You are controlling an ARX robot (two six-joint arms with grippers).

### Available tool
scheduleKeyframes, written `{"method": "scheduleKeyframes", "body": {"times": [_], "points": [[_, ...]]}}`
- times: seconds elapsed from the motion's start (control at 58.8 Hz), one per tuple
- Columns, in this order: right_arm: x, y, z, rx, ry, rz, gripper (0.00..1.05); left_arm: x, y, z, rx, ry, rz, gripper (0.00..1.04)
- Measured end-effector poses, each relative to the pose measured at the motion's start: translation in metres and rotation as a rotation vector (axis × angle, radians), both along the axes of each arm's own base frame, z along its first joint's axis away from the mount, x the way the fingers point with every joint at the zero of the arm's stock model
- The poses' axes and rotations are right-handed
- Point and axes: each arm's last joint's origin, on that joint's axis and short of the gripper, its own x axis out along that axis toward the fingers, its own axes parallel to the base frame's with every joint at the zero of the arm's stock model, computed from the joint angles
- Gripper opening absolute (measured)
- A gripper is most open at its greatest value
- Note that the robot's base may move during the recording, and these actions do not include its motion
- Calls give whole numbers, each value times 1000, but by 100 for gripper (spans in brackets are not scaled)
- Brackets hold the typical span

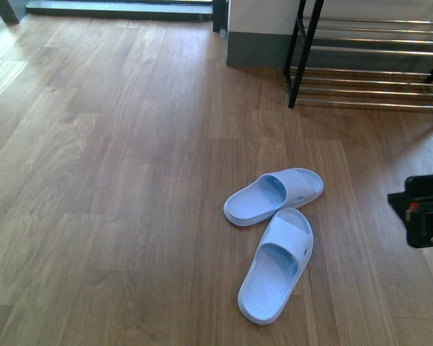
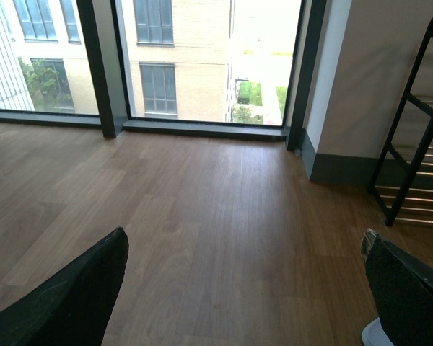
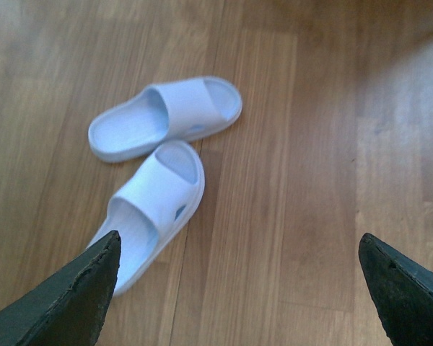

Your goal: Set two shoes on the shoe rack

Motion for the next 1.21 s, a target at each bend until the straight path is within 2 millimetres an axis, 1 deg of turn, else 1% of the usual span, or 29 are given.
{"method": "scheduleKeyframes", "body": {"times": [0.051,0.136,0.306,0.374,0.425,0.527,0.544,0.629,0.748,0.969,1.208], "points": [[9,-1,-17,-11,57,33,96,0,0,0,0,0,0,95],[22,-1,-52,-19,146,94,96,0,0,0,0,0,0,95],[37,-2,-95,-63,229,127,96,0,0,0,0,0,0,95],[43,-3,-119,-73,268,142,96,0,0,0,0,0,0,95],[47,-4,-133,-78,288,150,96,0,0,0,0,0,0,95],[53,-4,-153,-76,315,164,96,0,0,0,0,0,0,95],[55,-4,-160,-69,323,171,96,0,0,0,0,0,0,95],[63,-2,-178,-36,342,198,96,0,0,0,0,0,0,95],[74,7,-191,9,356,250,96,0,0,0,0,0,0,95],[88,21,-199,33,350,280,96,0,0,0,0,0,0,95],[101,27,-206,41,329,253,96,0,0,0,0,0,0,95]]}}
